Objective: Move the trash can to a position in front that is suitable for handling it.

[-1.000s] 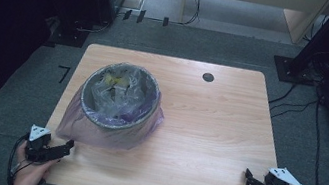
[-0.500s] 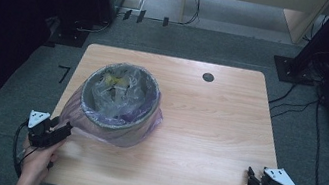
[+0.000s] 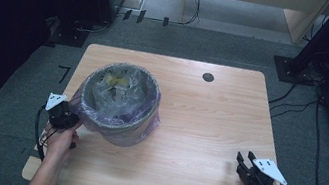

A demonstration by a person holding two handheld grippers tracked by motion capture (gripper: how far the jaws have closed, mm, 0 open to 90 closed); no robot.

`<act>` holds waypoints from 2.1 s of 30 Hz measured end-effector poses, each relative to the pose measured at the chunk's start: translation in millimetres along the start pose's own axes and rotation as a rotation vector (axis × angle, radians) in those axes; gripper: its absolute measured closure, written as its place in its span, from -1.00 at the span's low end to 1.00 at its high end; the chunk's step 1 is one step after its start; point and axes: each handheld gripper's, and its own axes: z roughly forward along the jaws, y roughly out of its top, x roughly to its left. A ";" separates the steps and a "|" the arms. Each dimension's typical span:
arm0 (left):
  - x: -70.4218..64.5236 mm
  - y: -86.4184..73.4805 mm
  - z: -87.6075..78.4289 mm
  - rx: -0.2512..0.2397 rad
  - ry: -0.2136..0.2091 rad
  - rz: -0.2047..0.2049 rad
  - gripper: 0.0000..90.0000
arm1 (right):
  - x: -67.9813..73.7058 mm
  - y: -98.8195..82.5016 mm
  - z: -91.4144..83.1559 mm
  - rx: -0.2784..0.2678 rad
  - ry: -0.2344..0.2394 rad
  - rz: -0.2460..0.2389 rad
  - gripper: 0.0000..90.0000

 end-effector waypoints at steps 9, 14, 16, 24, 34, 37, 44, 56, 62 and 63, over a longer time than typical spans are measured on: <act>-9.1 0.9 13.8 0.014 -0.087 -0.034 1.00 | 55.3 43.5 22.2 -0.070 0.113 0.021 0.43; -15.2 1.0 18.4 0.024 -0.101 -0.046 1.00 | 88.5 67.7 41.5 -0.103 0.149 0.008 0.45; -19.0 1.4 20.1 0.032 -0.107 -0.033 1.00 | 94.0 72.1 45.4 -0.107 0.153 0.006 0.45; -33.0 -1.0 26.2 0.040 -0.131 -0.021 1.00 | 128.0 99.2 67.9 -0.099 0.190 -0.024 0.44; -59.3 -9.1 32.0 0.064 -0.163 0.012 1.00 | 153.2 114.4 83.8 -0.105 0.228 -0.032 0.50; -63.9 -10.0 32.4 0.076 -0.183 0.012 1.00 | 145.5 113.3 83.1 -0.101 0.253 0.021 0.53; -83.5 -17.9 27.3 0.094 -0.223 0.062 1.00 | 132.0 105.2 67.1 -0.101 0.262 0.013 0.85; -122.9 -46.9 -2.8 0.089 -0.240 0.128 1.00 | 106.3 74.9 20.2 -0.118 0.255 0.060 0.87; -113.0 -54.9 -22.9 0.116 -0.338 0.102 0.48 | 87.0 60.1 0.7 -0.125 0.231 0.053 0.61; -99.8 -57.8 -33.8 0.106 -0.346 0.120 0.41 | 77.4 53.3 -0.5 -0.107 0.156 0.038 0.49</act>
